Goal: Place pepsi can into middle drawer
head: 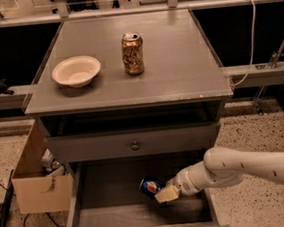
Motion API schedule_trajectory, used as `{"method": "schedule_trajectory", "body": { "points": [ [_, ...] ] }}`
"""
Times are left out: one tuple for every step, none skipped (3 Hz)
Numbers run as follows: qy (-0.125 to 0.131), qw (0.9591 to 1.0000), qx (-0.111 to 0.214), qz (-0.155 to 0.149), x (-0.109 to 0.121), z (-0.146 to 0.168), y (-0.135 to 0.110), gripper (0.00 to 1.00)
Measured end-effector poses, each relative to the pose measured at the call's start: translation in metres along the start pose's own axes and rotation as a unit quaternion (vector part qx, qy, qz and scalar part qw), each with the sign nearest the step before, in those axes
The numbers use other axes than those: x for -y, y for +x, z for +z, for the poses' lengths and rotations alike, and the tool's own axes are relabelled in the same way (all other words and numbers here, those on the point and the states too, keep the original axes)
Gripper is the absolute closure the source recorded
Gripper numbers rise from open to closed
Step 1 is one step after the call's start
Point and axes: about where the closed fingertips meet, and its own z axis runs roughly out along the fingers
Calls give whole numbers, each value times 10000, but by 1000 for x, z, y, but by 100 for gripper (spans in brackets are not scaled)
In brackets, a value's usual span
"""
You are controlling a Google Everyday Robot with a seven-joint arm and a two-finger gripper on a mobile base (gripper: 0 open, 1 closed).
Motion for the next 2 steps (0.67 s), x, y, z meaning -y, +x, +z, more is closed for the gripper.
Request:
{"method": "schedule_trajectory", "body": {
  "points": [
    [-69, 9999, -139, 50, -2, 20, 7, 100],
    [-102, 9995, -279, 117, 4, 42, 14, 100]
  ]
}}
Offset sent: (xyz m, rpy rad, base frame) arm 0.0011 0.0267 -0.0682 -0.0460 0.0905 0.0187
